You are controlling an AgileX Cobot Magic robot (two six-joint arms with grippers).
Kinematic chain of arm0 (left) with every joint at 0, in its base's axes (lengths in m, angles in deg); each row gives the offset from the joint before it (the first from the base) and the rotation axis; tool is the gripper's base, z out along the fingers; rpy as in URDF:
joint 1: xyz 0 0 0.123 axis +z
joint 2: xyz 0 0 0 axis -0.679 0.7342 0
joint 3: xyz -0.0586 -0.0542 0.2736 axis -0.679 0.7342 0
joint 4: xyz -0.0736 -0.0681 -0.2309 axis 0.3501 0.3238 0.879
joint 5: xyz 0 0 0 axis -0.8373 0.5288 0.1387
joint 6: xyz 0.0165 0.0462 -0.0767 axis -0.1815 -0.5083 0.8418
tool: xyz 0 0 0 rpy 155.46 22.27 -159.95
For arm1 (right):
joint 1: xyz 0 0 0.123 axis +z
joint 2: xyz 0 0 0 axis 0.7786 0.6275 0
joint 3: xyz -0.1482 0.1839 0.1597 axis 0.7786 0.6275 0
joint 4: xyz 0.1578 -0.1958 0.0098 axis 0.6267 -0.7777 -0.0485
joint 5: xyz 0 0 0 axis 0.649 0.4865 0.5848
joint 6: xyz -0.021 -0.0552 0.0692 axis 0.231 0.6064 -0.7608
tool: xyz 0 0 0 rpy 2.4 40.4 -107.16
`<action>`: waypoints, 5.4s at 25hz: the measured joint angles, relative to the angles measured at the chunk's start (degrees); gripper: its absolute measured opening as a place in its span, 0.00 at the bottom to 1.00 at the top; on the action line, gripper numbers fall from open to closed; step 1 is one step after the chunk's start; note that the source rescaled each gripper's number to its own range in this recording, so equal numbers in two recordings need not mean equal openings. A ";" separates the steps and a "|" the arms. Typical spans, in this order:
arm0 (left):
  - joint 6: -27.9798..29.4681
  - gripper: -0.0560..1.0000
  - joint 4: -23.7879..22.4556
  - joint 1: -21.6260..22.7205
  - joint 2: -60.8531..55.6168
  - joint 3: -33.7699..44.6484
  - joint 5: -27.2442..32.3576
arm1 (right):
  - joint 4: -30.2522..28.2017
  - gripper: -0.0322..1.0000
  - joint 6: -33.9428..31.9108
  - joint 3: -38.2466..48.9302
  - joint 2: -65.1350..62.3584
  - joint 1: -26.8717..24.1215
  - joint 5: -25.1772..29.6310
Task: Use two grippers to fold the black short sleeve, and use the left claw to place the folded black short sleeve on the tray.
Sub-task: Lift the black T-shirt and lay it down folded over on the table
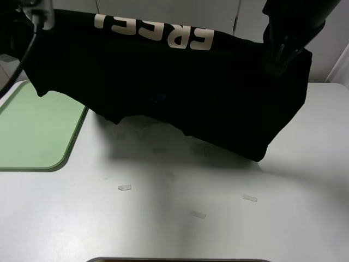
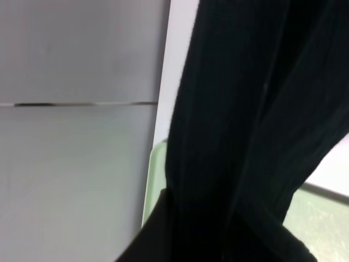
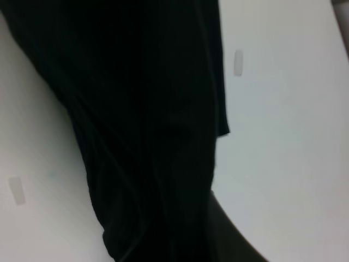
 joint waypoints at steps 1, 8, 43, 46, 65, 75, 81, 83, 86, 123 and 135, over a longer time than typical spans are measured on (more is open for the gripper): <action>0.00 0.06 0.25 0.00 0.00 -1.26 1.86 | 0.13 0.03 0.00 -0.44 -0.15 0.00 0.08; 0.00 0.06 4.27 0.00 -0.06 -9.41 11.85 | 0.20 0.03 0.00 -2.48 -2.58 0.00 0.90; 1.47 0.06 13.11 -4.46 -0.12 -18.34 13.84 | -10.58 0.03 -2.85 -2.55 -25.68 0.18 0.70; 2.16 0.06 13.59 -4.59 -0.12 -18.34 13.39 | -10.47 0.03 -3.23 -2.55 -27.65 0.18 0.64; 6.76 0.06 15.25 -4.77 -6.15 -18.69 18.87 | -4.50 0.03 -5.17 -2.50 -34.44 0.46 0.57; 10.67 0.06 16.29 -4.77 -8.67 -18.69 24.04 | 1.57 0.03 -7.57 -1.61 -39.34 0.46 0.78; 12.58 0.06 17.38 -4.88 -10.02 -18.69 25.64 | 2.85 0.03 -9.65 3.01 -43.02 0.46 0.80; 12.97 0.06 17.48 -4.88 -10.43 -18.69 25.64 | 3.20 0.03 -10.38 4.46 -44.13 0.46 0.67; 13.93 0.06 17.84 -4.88 -10.98 -18.69 25.64 | 3.68 0.03 -11.46 5.94 -45.63 0.46 0.27; 27.94 0.06 -19.58 2.24 18.27 2.37 -31.12 | -18.72 0.03 -11.51 13.72 -1.99 -20.12 -52.58; 33.54 0.05 -8.58 2.43 26.55 1.64 -29.54 | -13.59 0.03 -11.51 13.72 5.63 -21.99 -48.96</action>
